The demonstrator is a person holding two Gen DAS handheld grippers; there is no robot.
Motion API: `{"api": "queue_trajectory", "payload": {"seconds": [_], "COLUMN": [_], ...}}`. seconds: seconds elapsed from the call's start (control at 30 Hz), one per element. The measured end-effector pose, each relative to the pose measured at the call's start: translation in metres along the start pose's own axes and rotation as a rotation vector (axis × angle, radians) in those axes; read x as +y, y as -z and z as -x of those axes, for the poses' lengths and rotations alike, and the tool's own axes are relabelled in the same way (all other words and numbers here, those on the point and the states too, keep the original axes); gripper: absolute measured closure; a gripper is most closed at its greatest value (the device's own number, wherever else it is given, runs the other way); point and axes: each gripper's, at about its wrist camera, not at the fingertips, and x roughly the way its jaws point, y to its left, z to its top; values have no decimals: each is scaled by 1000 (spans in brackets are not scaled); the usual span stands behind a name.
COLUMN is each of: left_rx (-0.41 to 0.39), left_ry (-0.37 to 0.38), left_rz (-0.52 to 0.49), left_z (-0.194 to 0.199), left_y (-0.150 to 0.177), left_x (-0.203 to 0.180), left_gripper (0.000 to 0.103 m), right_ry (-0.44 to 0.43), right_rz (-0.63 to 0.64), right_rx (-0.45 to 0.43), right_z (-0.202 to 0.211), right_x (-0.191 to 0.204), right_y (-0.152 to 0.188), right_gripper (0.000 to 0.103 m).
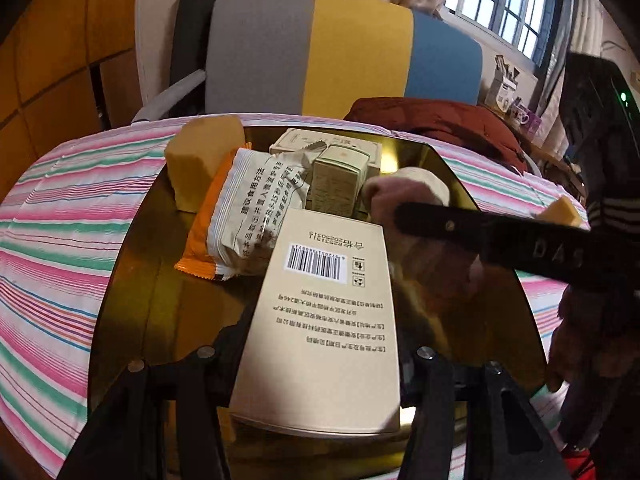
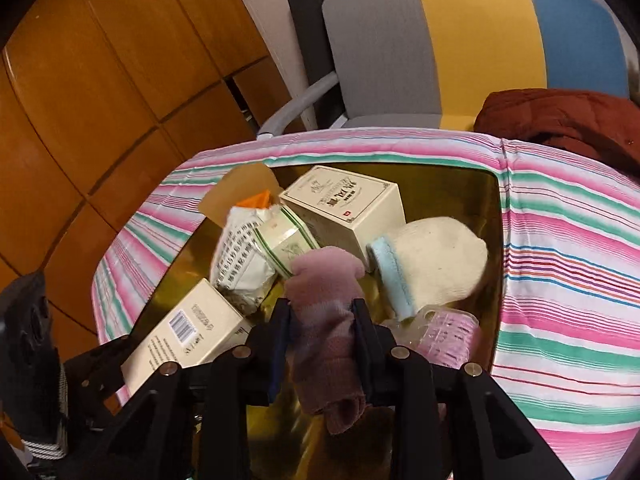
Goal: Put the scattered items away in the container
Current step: 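Carry the cream box and pink sock over the gold tin with both tools, then release the cream box from the left tool while the right tool drops the sock inside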
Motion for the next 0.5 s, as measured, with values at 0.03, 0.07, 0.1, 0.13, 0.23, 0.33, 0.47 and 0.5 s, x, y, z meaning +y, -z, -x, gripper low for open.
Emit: {"api": "queue_trajectory", "payload": {"seconds": [0.03, 0.07, 0.1, 0.13, 0.23, 0.33, 0.47, 0.5], "left_rx": [8, 15, 20, 24, 25, 1, -40, -50], "left_ry": [-5, -5, -2, 1, 4, -9, -22, -29], "left_rz": [-4, -2, 4, 6, 15, 8, -2, -3], "left_z": [-3, -6, -8, -10, -11, -8, 1, 3], "left_y": [-1, -2, -3, -3, -1, 0, 2, 3], "left_x": [0, 0, 1, 1, 1, 1, 2, 2], "left_gripper": [49, 49, 49, 49, 49, 49, 49, 49], "right_ry": [4, 2, 4, 15, 3, -8, -17, -17], "right_rz": [5, 7, 11, 24, 17, 13, 2, -1], "right_rx": [2, 1, -2, -7, -11, -28, -44, -47], "right_z": [-2, -1, -1, 1, 0, 5, 11, 13], "right_x": [0, 0, 0, 1, -2, -4, -7, -6], "right_y": [-1, -2, -2, -2, 0, 2, 5, 5], "right_gripper": [69, 69, 69, 67, 66, 64, 62, 62]}}
